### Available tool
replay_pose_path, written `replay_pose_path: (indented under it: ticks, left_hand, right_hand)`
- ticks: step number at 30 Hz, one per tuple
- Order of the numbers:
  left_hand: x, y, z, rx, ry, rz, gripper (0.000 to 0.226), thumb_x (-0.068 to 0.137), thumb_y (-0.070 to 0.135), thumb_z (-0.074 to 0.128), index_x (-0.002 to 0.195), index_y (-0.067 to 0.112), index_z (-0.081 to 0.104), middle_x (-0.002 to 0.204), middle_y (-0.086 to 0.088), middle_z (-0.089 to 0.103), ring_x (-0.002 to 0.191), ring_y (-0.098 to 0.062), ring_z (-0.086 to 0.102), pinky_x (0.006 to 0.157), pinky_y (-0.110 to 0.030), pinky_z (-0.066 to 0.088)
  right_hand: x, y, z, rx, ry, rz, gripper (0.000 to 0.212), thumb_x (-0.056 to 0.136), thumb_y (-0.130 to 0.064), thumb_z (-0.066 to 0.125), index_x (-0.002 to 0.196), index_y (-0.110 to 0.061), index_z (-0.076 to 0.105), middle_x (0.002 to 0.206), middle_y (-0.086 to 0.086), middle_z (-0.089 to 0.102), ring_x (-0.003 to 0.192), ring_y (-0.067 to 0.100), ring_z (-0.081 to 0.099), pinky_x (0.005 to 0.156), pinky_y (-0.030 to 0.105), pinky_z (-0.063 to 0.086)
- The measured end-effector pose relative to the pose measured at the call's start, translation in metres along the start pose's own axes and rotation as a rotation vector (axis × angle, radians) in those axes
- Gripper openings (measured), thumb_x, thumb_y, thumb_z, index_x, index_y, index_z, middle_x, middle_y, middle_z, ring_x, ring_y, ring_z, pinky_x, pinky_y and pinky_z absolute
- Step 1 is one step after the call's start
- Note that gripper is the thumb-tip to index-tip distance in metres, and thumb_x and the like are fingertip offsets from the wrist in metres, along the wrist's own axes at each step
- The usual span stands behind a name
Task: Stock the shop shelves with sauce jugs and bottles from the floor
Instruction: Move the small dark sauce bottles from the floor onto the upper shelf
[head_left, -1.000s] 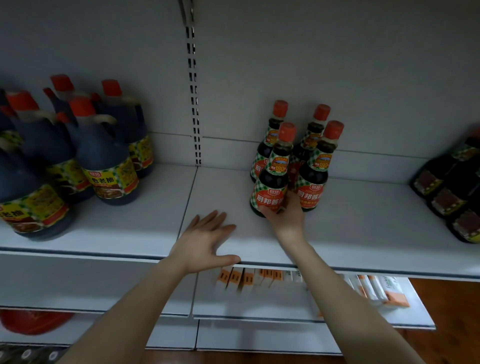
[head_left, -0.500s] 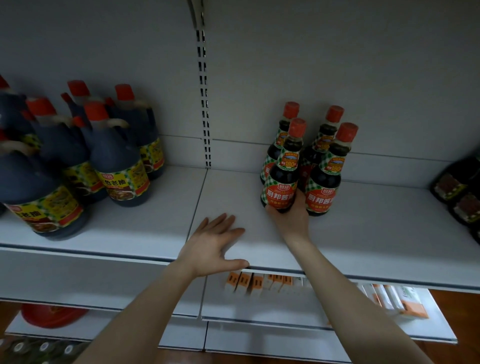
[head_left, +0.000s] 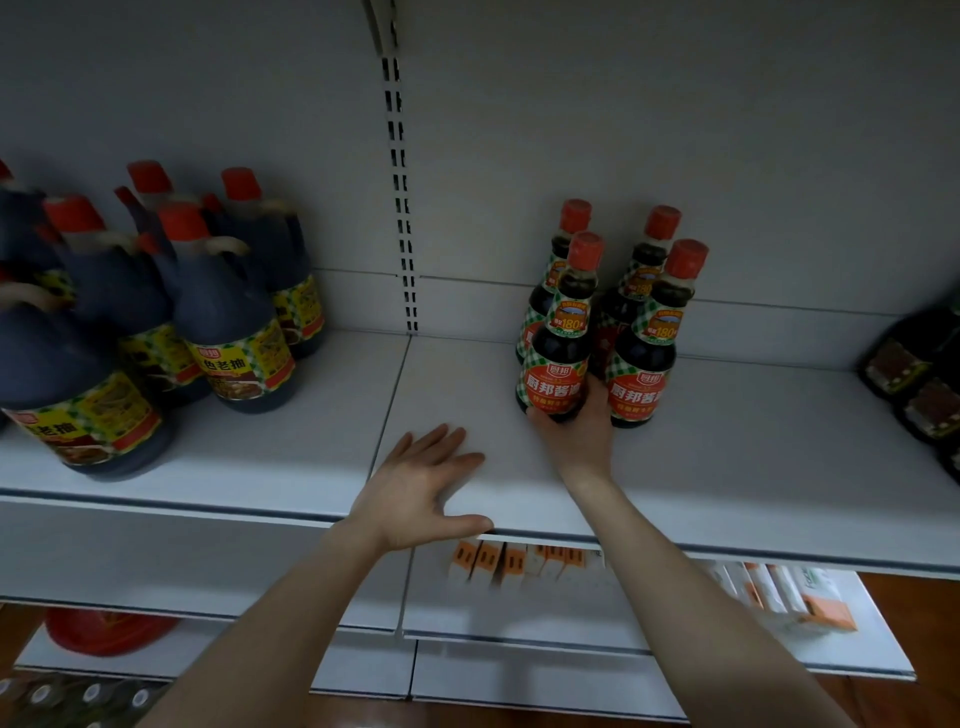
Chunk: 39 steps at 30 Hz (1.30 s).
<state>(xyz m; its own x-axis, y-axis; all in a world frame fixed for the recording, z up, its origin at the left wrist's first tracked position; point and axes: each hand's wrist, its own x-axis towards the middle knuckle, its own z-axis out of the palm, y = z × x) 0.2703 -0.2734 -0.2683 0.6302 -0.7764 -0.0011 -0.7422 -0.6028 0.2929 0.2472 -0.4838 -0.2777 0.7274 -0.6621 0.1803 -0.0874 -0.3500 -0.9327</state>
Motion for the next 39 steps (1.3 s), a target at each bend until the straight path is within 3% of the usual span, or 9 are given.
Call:
replay_pose_path:
  ticks: [3, 6, 11, 15, 19, 23, 29, 36, 39]
  left_hand:
    - [0.0, 0.0, 0.0, -0.017, 0.014, 0.003, 0.103, 0.057, 0.09, 0.019, 0.142, 0.033, 0.034, 0.156, 0.002, 0.019, 0.145, -0.015, 0.008, 0.115, -0.036, 0.005]
    - [-0.001, -0.001, 0.001, -0.004, 0.017, 0.003, 0.1, 0.06, 0.089, 0.028, 0.142, 0.033, 0.034, 0.156, 0.001, 0.019, 0.145, -0.015, 0.008, 0.115, -0.037, 0.006]
    - [0.0, -0.001, 0.002, 0.01, 0.024, 0.013, 0.095, 0.063, 0.087, 0.03, 0.141, 0.033, 0.035, 0.155, 0.0, 0.021, 0.145, -0.017, 0.01, 0.116, -0.039, 0.007]
    - [-0.001, 0.0, 0.0, 0.02, 0.006, 0.01, 0.102, 0.058, 0.088, 0.016, 0.143, 0.033, 0.031, 0.156, 0.0, 0.017, 0.145, -0.016, 0.007, 0.116, -0.039, 0.005]
    - [-0.001, 0.001, -0.005, 0.078, -0.095, -0.004, 0.116, 0.049, 0.095, 0.004, 0.145, 0.033, 0.022, 0.158, -0.001, 0.01, 0.145, -0.017, 0.001, 0.116, -0.043, 0.003]
    - [-0.022, 0.007, -0.026, 0.17, -0.03, -0.073, 0.097, 0.071, 0.082, 0.023, 0.147, 0.022, 0.017, 0.157, -0.004, 0.011, 0.145, -0.018, 0.003, 0.115, -0.046, 0.001]
    - [-0.14, -0.034, -0.055, 0.054, 0.233, -0.178, 0.103, 0.064, 0.078, 0.012, 0.146, 0.018, 0.027, 0.155, -0.003, 0.021, 0.144, -0.016, 0.014, 0.116, -0.037, 0.006]
    - [-0.346, -0.118, -0.067, 0.029, 0.201, -0.543, 0.11, 0.058, 0.082, 0.012, 0.148, 0.019, 0.02, 0.156, -0.002, 0.016, 0.145, -0.014, 0.009, 0.116, -0.034, 0.005]
    - [-0.423, -0.145, -0.067, 0.019, 0.227, -0.697, 0.097, 0.074, 0.08, 0.033, 0.148, 0.019, 0.021, 0.156, -0.002, 0.019, 0.144, -0.015, 0.013, 0.116, -0.036, 0.006]
  right_hand:
    - [0.001, 0.001, 0.0, -0.018, -0.003, 0.008, 0.075, 0.072, -0.023, 0.076, 0.136, -0.013, 0.038, 0.134, 0.005, 0.05, 0.121, 0.02, 0.05, 0.098, 0.032, 0.044]
    - [0.0, 0.002, 0.0, -0.021, -0.012, 0.008, 0.077, 0.071, -0.025, 0.076, 0.137, -0.014, 0.037, 0.135, 0.005, 0.049, 0.122, 0.02, 0.049, 0.099, 0.035, 0.044]
    - [-0.003, -0.005, -0.002, 0.026, -0.018, 0.023, 0.074, 0.074, -0.017, 0.075, 0.137, -0.012, 0.037, 0.135, 0.005, 0.05, 0.121, 0.018, 0.05, 0.093, 0.023, 0.04]
    - [-0.017, -0.011, -0.011, 0.029, -0.059, 0.011, 0.07, 0.079, -0.012, 0.07, 0.139, -0.01, 0.034, 0.138, 0.005, 0.047, 0.125, 0.018, 0.046, 0.097, 0.024, 0.039]
    - [-0.041, -0.015, -0.024, -0.095, -0.082, 0.023, 0.061, 0.087, -0.022, 0.062, 0.14, -0.013, 0.034, 0.141, 0.006, 0.044, 0.128, 0.023, 0.043, 0.099, 0.028, 0.037]
    - [-0.065, -0.029, -0.023, -0.2, -0.091, 0.042, 0.062, 0.086, -0.034, 0.06, 0.139, -0.013, 0.035, 0.142, 0.007, 0.043, 0.13, 0.025, 0.041, 0.101, 0.032, 0.035]
    - [-0.142, -0.08, 0.031, -0.227, -0.225, -0.049, 0.063, 0.087, -0.033, 0.06, 0.14, -0.009, 0.035, 0.146, 0.008, 0.038, 0.134, 0.024, 0.035, 0.108, 0.034, 0.03]
    - [-0.275, -0.134, 0.135, -0.231, -0.47, -0.177, 0.064, 0.086, -0.032, 0.063, 0.138, -0.006, 0.037, 0.144, 0.011, 0.04, 0.133, 0.025, 0.036, 0.107, 0.03, 0.028]
    - [-0.32, -0.144, 0.173, -0.244, -0.571, -0.176, 0.067, 0.085, -0.036, 0.063, 0.14, -0.009, 0.036, 0.145, 0.01, 0.039, 0.133, 0.025, 0.036, 0.107, 0.032, 0.029]
